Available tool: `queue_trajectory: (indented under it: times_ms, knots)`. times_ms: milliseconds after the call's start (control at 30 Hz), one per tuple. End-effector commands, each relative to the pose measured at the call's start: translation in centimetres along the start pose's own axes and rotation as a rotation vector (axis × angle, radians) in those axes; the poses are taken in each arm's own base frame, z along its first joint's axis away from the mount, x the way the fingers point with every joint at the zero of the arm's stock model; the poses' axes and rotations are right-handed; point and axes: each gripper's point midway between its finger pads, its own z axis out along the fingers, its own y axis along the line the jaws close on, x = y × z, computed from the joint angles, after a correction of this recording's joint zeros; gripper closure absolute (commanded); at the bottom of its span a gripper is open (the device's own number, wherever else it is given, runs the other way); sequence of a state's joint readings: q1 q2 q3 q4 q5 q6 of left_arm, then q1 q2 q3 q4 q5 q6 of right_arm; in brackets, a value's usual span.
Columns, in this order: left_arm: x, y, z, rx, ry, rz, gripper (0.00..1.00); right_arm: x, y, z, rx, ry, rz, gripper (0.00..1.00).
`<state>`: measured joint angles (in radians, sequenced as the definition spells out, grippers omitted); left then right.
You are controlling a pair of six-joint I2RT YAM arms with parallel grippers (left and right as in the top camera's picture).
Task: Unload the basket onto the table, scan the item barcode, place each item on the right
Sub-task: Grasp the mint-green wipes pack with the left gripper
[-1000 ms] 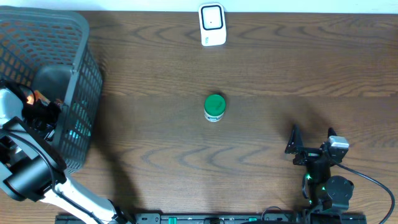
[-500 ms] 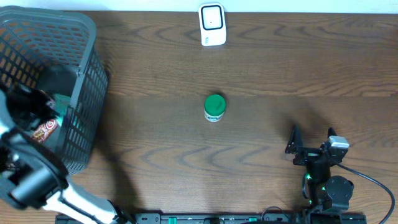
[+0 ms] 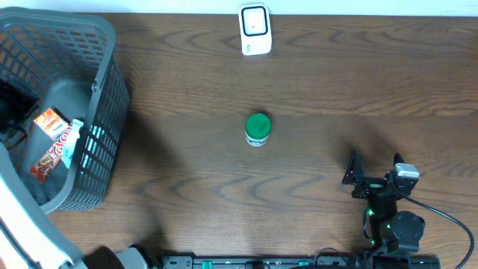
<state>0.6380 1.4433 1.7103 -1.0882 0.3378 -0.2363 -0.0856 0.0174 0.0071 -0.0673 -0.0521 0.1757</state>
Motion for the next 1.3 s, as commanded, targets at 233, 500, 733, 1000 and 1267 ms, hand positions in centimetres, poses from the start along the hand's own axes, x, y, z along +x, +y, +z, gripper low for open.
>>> queue_trajectory:
  times_ms: [233, 500, 733, 1000, 1267]
  knots:
    - [2.4, 6.1, 6.9, -0.269, 0.191, 0.113, 0.22, 0.1, 0.2, 0.0, -0.007, 0.002, 0.01, 0.01]
    - [8.8, 10.1, 13.9, -0.344, 0.567, 0.047, 0.23, 0.1, 0.2, 0.0, -0.007, 0.002, 0.01, 0.01]
    - [12.6, 12.0, 16.7, -0.377, 0.77, 0.038, 0.23, 0.1, 0.2, 0.0, -0.007, 0.003, 0.01, 0.01]
    - [15.0, 13.4, 18.9, -0.392, 0.876, 0.028, 0.25, 0.1, 0.2, 0.0, -0.007, 0.003, 0.01, 0.01]
    - [18.9, 15.0, 20.2, -0.409, 0.976, 0.015, 0.68, 0.1, 0.2, 0.0, -0.007, 0.003, 0.01, 0.01]
